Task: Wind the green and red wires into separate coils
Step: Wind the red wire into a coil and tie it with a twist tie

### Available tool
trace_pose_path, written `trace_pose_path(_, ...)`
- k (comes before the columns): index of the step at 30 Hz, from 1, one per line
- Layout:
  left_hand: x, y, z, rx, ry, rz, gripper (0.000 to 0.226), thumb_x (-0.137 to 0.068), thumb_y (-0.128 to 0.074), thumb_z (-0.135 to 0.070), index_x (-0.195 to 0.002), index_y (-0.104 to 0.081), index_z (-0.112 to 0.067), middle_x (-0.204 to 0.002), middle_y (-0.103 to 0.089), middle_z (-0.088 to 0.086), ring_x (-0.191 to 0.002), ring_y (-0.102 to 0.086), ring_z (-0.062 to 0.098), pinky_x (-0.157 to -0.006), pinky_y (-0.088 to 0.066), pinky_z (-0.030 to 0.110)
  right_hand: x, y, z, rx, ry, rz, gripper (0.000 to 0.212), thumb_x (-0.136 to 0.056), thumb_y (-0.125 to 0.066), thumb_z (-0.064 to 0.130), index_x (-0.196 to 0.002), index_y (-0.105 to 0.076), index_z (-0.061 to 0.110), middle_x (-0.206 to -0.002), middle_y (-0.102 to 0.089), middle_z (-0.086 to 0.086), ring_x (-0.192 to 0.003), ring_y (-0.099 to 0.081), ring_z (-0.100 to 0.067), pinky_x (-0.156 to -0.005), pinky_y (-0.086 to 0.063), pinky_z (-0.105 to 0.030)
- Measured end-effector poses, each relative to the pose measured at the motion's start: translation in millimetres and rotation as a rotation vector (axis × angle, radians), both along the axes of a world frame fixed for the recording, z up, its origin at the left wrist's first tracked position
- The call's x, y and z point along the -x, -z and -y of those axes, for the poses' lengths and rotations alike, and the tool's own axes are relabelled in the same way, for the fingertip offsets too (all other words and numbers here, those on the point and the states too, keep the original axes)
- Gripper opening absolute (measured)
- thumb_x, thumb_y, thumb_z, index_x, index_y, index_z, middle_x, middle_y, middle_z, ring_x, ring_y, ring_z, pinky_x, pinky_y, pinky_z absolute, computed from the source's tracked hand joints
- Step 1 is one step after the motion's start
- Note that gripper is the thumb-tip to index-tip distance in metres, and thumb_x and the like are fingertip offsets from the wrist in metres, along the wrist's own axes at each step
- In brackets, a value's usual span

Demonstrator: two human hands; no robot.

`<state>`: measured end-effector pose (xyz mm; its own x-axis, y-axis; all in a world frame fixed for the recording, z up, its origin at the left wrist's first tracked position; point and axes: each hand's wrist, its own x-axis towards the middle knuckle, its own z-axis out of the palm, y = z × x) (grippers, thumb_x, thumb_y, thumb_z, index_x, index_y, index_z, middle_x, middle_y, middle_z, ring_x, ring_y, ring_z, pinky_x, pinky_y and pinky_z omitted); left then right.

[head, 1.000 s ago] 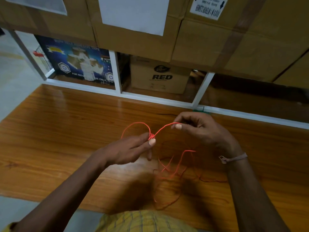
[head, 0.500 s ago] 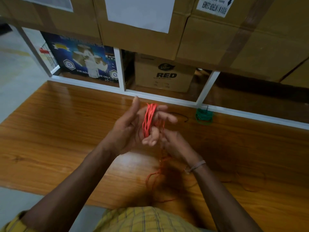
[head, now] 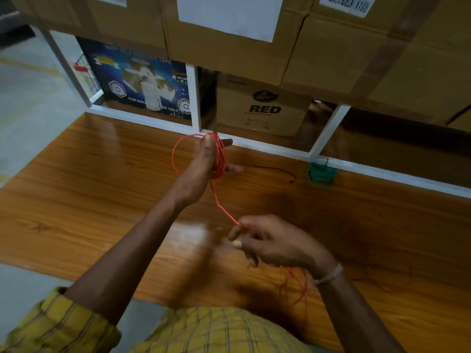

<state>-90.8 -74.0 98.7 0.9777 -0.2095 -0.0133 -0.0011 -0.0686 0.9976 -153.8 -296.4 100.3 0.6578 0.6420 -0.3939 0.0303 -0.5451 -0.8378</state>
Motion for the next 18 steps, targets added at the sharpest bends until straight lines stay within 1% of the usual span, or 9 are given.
trace_pose_path(3,1.6,10.7,-1.8,-0.208,0.077,-0.008,0.088,-0.094,-0.008,-0.082,-0.153,-0.04,-0.026,-0.116,-0.079,0.009,-0.116,-0.074,0.015,-0.117,-0.044,0.049,-7.3,-25.5,12.9,-0.074,-0.006,0.023,0.014,-0.104,-0.065,0.018,-0.113,-0.068,0.008,-0.064,-0.068,-0.004,-0.053,-0.057,-0.011,-0.051,-0.043,-0.02)
trace_pose_path(4,4.6,10.9,-0.8,-0.272,0.102,0.003,0.09,-0.092,-0.008,-0.084,-0.153,-0.039,-0.026,-0.114,-0.079,0.009,-0.109,-0.075,0.012,-0.113,-0.047,0.046,-11.4,-31.9,17.7,-0.096,0.003,0.034,0.013,-0.104,-0.066,0.016,-0.11,-0.069,0.005,-0.064,-0.066,-0.005,-0.054,-0.057,-0.012,-0.052,-0.044,-0.019)
trace_pose_path(6,11.3,9.8,1.5,-0.384,0.139,0.046,0.102,-0.084,-0.008,-0.095,-0.15,-0.038,-0.023,-0.102,-0.078,0.008,-0.091,-0.077,0.008,-0.089,-0.057,0.032,-19.6,-42.0,26.7,-0.149,0.015,0.076,0.016,-0.102,-0.068,0.016,-0.106,-0.07,0.001,-0.063,-0.062,-0.006,-0.053,-0.055,-0.014,-0.052,-0.044,-0.02)
trace_pose_path(7,14.4,9.1,2.7,-0.442,0.15,0.071,0.104,-0.081,-0.008,-0.098,-0.148,-0.037,-0.024,-0.093,-0.077,0.007,-0.084,-0.076,0.007,-0.078,-0.056,0.029,-23.1,-46.2,31.2,-0.188,0.018,0.1,0.018,-0.102,-0.067,0.017,-0.105,-0.07,0.0,-0.063,-0.061,-0.005,-0.053,-0.054,-0.015,-0.052,-0.043,-0.02)
trace_pose_path(10,19.9,9.3,3.1,-0.528,0.166,0.072,0.083,-0.091,-0.006,-0.086,-0.143,-0.044,-0.032,-0.086,-0.069,-0.004,-0.073,-0.069,0.004,-0.073,-0.05,0.031,-30.1,-54.8,41.3,-0.311,0.074,0.139,0.017,-0.103,-0.063,0.014,-0.111,-0.072,0.002,-0.063,-0.058,-0.001,-0.054,-0.05,-0.011,-0.053,-0.04,-0.018)
trace_pose_path(12,24.5,9.7,4.6,-0.492,0.232,0.002,0.085,-0.09,-0.006,-0.086,-0.131,-0.057,-0.033,-0.089,-0.068,-0.008,-0.069,-0.063,0.001,-0.072,-0.048,0.029,-34.9,-55.6,44.5,-0.353,0.127,0.162,0.019,-0.103,-0.06,0.014,-0.116,-0.071,0.005,-0.067,-0.059,0.001,-0.057,-0.048,-0.01,-0.054,-0.038,-0.016)
trace_pose_path(13,27.5,10.2,6.2,-0.433,0.293,-0.049,0.091,-0.085,-0.007,-0.092,-0.128,-0.061,-0.033,-0.093,-0.071,-0.002,-0.068,-0.061,0.001,-0.07,-0.047,0.028,-38.5,-54.4,45.6,-0.361,0.152,0.176,0.02,-0.104,-0.06,0.017,-0.117,-0.072,0.007,-0.069,-0.058,-0.001,-0.058,-0.046,-0.011,-0.053,-0.037,-0.017)
trace_pose_path(16,37.3,10.1,9.9,-0.082,0.471,-0.168,0.109,-0.079,-0.018,-0.1,-0.144,-0.053,-0.021,-0.116,-0.07,0.013,-0.064,-0.052,0.008,-0.057,-0.044,0.022,-56.9,-42.8,51.5,-0.32,0.292,0.24,0.023,-0.103,-0.06,0.03,-0.11,-0.074,0.013,-0.074,-0.056,-0.007,-0.059,-0.045,-0.011,-0.052,-0.036,-0.018)
trace_pose_path(18,42.0,7.2,11.9,0.115,0.553,-0.149,0.113,-0.083,-0.02,-0.097,-0.149,-0.047,-0.009,-0.116,-0.065,0.019,-0.059,-0.042,0.016,-0.049,-0.035,0.025,-68.1,-30.2,54.2,-0.251,0.362,0.293,0.022,-0.101,-0.064,0.034,-0.104,-0.075,0.015,-0.077,-0.06,-0.006,-0.061,-0.049,-0.012,-0.053,-0.04,-0.021)
